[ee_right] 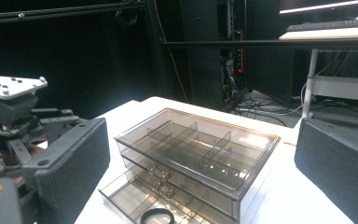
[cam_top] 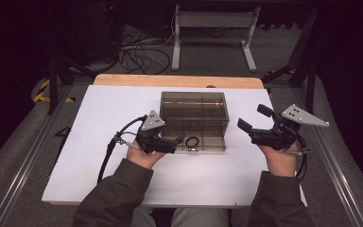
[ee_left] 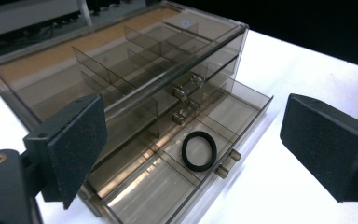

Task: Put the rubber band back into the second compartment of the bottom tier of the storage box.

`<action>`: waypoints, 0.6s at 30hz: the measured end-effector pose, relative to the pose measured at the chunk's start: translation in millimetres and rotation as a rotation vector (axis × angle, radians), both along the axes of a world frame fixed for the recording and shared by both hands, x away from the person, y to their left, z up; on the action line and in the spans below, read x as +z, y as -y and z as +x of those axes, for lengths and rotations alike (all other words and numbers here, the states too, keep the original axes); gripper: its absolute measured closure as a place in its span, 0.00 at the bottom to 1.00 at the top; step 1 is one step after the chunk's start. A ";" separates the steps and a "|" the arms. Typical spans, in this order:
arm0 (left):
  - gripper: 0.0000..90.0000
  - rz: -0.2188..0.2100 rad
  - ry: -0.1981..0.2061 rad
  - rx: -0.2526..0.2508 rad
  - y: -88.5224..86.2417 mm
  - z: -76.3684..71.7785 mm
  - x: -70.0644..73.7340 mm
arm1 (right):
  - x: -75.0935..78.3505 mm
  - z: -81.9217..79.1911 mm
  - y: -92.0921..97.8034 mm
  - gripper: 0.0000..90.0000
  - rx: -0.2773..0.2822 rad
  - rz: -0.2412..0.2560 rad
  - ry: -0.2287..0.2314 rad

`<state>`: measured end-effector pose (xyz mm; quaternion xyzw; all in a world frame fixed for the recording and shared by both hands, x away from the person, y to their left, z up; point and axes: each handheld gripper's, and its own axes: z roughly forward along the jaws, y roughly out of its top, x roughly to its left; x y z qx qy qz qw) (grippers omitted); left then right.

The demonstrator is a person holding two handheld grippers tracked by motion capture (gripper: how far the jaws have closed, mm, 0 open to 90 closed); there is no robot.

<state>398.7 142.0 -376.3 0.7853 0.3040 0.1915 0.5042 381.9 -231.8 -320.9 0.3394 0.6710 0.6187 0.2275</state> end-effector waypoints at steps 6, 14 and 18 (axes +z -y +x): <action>0.06 -0.027 0.031 0.010 -12.0 -5.8 7.0 | -1.4 0.6 -1.9 0.04 0.002 -0.003 -0.004; 0.06 -0.064 0.052 0.018 -31.2 -15.7 14.2 | -3.5 1.4 -3.6 0.04 0.010 0.000 -0.012; 0.05 -0.078 0.065 0.026 -41.4 -18.4 17.8 | -4.0 1.2 -4.7 0.04 0.014 0.001 -0.013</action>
